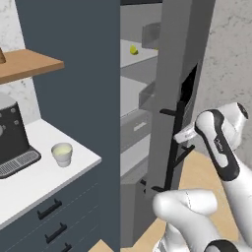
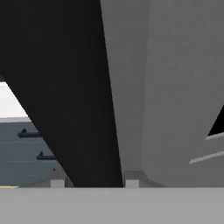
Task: Grab a lemon wedge from the fridge and one ice cube from the ice bowl, and put them in the glass of lemonade.
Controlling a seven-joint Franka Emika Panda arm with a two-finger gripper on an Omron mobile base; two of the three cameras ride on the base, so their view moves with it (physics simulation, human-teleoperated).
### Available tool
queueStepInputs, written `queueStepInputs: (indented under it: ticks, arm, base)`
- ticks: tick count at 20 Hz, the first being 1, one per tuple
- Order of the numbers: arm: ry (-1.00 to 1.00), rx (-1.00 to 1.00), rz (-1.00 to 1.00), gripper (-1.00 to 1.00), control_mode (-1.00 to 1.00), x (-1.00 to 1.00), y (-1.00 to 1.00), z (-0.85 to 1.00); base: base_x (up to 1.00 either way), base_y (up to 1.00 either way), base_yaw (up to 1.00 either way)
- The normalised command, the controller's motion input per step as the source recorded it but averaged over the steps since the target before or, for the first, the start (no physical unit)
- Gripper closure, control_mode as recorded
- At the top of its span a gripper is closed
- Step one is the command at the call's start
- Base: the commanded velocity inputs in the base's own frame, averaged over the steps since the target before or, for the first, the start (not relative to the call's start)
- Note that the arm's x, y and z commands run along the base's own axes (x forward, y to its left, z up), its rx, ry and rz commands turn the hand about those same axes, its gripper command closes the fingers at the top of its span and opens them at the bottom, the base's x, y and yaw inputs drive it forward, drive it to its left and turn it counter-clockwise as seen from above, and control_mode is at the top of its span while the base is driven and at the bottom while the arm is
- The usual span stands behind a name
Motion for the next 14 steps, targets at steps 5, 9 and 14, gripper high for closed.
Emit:
queueStepInputs:
  ticks: [5,9,14]
  arm:
    - [-0.19,0.14,-0.15,-1.0,-1.0,-0.85,-0.94,-0.38]
    - [0.0,0.08,-0.25,-1.0,-1.0,-0.43,-1.0,0.04]
    - [0.0,0.1,-0.11,-1.0,-1.0,-0.74,-0.72,0.63]
  base:
    - [0.0,0.0,0.0]
    - [0.0,0.0,0.0]
    - [0.0,0.0,0.0]
